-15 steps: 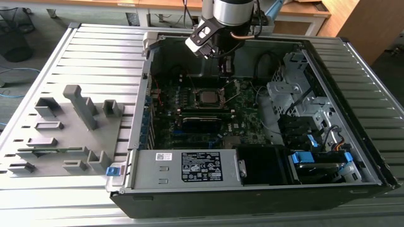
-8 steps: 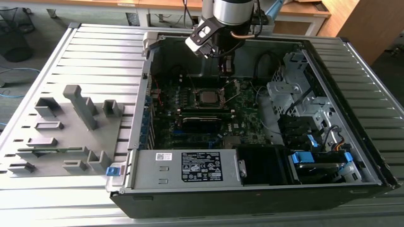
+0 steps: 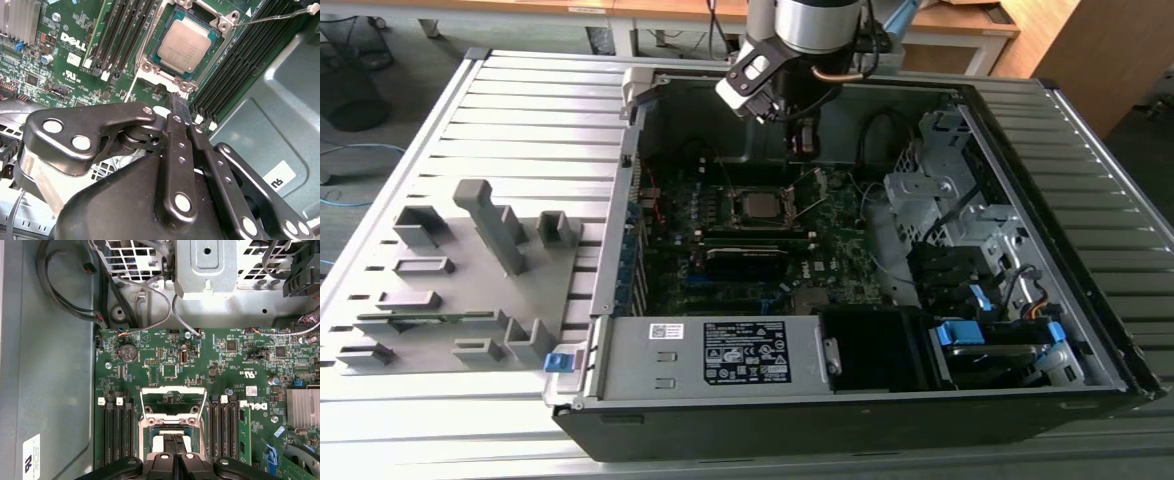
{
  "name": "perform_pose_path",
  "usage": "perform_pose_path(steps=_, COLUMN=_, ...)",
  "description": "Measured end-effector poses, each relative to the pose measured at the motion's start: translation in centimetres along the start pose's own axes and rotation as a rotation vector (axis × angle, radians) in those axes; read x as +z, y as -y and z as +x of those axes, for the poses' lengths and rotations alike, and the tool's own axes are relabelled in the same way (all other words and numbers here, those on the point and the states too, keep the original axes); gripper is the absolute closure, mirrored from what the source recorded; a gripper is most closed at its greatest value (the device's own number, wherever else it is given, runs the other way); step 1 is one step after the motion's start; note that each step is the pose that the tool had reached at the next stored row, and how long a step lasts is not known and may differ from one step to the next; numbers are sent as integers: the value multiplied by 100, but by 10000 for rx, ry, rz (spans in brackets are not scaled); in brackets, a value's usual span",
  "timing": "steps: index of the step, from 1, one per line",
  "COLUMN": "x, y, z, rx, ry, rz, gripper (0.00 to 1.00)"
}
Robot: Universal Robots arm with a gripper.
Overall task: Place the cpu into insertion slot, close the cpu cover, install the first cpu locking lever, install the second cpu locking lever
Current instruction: 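Close the cpu cover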
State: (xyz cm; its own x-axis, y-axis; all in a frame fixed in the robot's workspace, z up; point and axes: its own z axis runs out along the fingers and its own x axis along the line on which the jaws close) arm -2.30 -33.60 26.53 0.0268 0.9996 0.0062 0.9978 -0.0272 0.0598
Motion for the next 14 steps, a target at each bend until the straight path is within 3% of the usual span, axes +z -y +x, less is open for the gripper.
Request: perform_pose_path(steps=14, x=1, y=-9, z=1, rx=-1, ry=0, rz=0, gripper=89)
